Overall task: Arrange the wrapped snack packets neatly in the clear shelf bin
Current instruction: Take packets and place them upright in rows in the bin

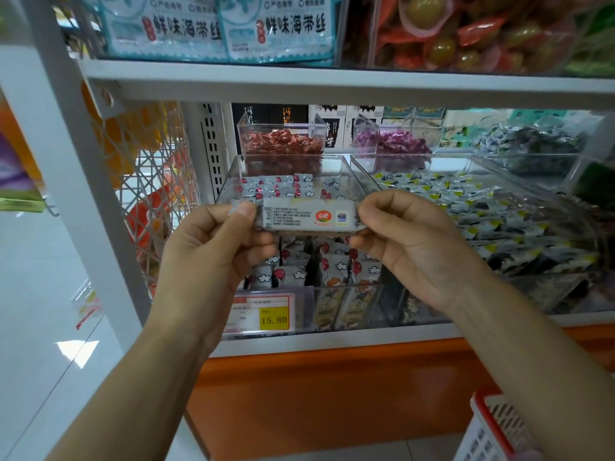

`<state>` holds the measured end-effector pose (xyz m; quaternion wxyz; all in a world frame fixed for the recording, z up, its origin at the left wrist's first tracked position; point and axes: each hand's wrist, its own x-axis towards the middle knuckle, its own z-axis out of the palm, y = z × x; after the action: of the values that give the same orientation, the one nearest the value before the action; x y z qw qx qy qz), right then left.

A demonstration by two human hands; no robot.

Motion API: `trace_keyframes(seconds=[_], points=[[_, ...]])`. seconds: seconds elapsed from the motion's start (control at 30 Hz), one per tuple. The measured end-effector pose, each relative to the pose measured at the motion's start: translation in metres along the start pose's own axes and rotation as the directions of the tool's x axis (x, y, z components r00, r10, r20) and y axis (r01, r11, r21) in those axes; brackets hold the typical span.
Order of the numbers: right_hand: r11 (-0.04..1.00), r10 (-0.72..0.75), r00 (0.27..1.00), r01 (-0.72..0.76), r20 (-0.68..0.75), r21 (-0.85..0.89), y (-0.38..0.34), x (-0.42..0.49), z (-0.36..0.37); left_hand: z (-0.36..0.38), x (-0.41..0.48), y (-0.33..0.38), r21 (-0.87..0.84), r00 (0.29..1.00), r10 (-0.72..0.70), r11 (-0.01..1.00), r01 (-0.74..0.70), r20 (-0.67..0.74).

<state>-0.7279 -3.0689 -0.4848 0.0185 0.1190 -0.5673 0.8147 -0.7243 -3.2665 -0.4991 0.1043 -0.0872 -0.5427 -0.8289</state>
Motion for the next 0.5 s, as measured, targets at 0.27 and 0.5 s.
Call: trace_keyframes(seconds=[0.27, 0.5], points=[[0.893, -0.055, 0.998, 0.053, 0.009, -0.447, 0.0008, -0.0027, 0.0001, -0.0043, 0.0010, 0.0025, 0.025, 0.999, -0.028, 0.999, 0.027, 0.027], [0.632, -0.326, 0.943, 0.273, 0.071, -0.725, -0.0005, -0.0037, 0.0028, -0.0022, 0.0016, 0.0054, -0.003, 0.960, -0.260, 0.965, 0.262, 0.101]])
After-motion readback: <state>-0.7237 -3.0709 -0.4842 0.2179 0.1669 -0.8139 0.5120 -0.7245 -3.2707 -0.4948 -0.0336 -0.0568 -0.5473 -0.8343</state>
